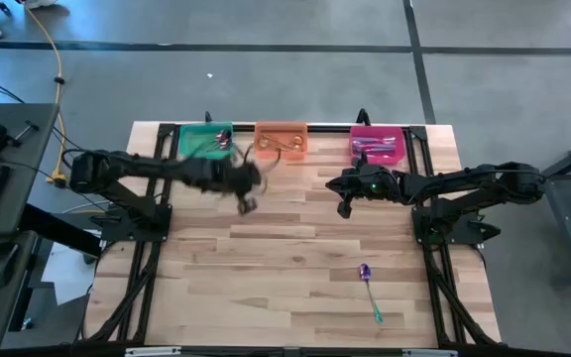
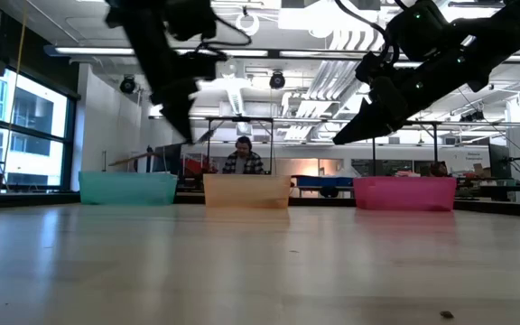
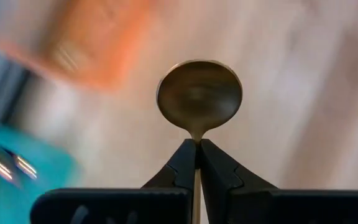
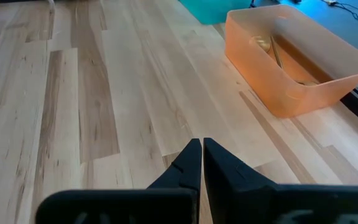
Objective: Sort silverware by color (type)
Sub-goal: Put the gold spoon into the orange bin, then put the blue spoon into the green bin
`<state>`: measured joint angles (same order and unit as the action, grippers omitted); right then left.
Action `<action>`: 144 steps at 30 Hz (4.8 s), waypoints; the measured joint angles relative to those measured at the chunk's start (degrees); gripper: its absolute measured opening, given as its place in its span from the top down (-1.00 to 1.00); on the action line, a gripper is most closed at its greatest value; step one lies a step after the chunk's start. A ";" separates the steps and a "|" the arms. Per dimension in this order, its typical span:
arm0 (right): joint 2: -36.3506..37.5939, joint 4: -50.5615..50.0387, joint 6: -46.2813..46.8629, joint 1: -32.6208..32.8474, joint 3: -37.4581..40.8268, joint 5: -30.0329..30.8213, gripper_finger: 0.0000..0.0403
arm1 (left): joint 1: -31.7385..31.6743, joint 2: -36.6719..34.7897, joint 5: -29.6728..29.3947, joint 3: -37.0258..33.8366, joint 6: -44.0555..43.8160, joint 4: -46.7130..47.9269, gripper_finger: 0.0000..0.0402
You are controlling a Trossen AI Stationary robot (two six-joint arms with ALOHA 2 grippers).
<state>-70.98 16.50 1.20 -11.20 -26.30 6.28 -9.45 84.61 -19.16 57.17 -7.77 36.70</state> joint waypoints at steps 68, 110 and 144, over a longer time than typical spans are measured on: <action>1.31 -30.48 19.50 13.38 -9.76 13.68 1.00 | -13.95 1.66 18.91 -15.36 17.27 -58.38 1.00; -27.70 -64.05 93.16 57.19 -29.59 -0.97 0.41 | 8.34 -8.99 6.29 -30.25 7.85 -67.07 1.00; -29.36 -50.95 87.68 56.58 -29.18 4.19 0.46 | 20.99 -8.99 -3.80 -30.25 3.87 -66.55 1.00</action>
<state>-100.34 -34.45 88.88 45.38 -55.48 10.47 11.54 75.61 -22.95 26.92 -3.90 -29.85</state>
